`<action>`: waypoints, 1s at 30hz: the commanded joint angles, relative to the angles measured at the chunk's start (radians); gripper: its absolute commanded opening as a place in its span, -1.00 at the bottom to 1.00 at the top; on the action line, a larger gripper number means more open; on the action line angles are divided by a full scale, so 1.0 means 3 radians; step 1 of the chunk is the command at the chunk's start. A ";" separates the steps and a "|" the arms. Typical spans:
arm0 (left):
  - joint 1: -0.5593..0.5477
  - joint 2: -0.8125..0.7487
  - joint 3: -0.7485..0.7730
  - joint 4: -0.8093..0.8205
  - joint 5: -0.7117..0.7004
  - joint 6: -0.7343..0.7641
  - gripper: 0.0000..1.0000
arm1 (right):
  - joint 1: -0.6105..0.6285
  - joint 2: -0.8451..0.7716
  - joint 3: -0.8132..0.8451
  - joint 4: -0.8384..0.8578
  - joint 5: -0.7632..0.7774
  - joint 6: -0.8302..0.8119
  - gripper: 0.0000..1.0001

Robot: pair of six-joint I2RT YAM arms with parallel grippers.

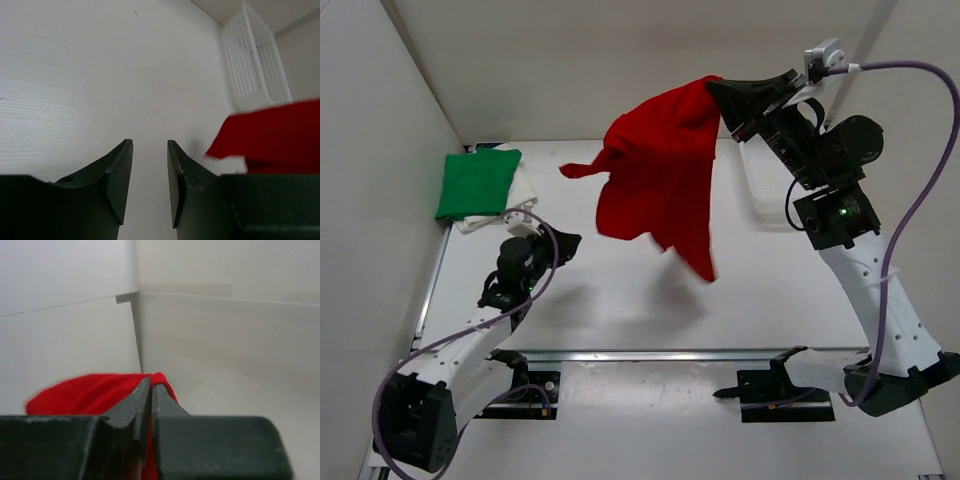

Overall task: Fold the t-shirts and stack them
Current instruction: Move the tshirt to the center of the board

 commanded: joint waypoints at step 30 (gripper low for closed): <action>-0.0530 -0.0276 -0.0279 -0.1280 -0.0997 0.0406 0.08 | 0.1073 0.0822 -0.2852 -0.0385 0.1320 0.0211 -0.34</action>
